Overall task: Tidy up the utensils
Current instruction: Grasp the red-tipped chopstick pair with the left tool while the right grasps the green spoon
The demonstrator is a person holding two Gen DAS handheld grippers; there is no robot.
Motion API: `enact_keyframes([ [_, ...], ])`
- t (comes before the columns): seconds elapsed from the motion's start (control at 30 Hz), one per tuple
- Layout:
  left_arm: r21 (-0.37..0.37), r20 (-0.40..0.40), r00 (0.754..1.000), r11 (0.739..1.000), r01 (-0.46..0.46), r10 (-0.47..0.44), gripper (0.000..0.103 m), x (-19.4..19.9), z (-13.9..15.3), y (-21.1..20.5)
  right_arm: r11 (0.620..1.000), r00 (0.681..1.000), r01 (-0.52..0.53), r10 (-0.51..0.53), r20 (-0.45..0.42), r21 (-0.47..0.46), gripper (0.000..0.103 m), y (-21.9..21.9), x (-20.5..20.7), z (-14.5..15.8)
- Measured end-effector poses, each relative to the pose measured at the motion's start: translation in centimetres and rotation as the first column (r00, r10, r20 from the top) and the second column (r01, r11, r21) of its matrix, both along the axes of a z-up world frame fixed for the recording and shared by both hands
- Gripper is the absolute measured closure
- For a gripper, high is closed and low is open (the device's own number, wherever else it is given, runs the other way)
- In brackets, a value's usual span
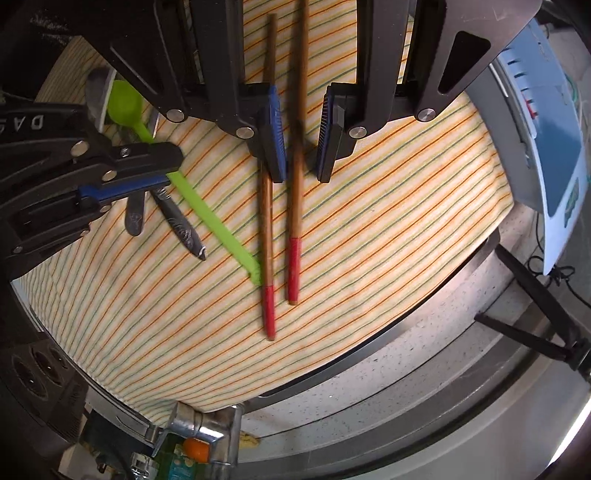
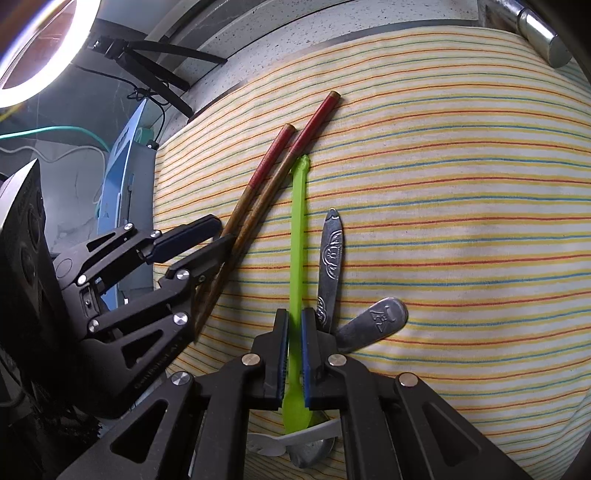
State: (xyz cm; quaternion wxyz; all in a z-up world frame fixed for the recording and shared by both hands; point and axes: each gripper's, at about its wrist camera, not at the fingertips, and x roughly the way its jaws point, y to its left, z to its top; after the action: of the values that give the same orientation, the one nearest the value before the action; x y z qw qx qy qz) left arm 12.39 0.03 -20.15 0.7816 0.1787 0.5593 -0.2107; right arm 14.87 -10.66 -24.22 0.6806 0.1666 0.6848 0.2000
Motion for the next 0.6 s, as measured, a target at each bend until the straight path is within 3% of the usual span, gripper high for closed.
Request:
enact_keyframes([
  [0.17,-0.016,0.01,1.0,1.0,-0.019,0.019,0.097,0.1,0.0,0.0,1.0,1.0,0.002,-0.002,0.003,0.006,0.098,-0.1,0.2,-0.1],
  [0.33,-0.058,0.014,0.997,0.995,-0.081,0.082,0.097,-0.2,0.3,1.4,1.0,1.0,-0.006,0.006,0.015,0.013,0.097,0.0,0.5,0.0],
  [0.6,-0.171,0.016,0.984,0.97,-0.174,0.179,0.097,-0.8,2.0,4.1,0.996,0.999,0.045,-0.045,0.005,0.08,0.097,-0.9,0.3,0.6],
])
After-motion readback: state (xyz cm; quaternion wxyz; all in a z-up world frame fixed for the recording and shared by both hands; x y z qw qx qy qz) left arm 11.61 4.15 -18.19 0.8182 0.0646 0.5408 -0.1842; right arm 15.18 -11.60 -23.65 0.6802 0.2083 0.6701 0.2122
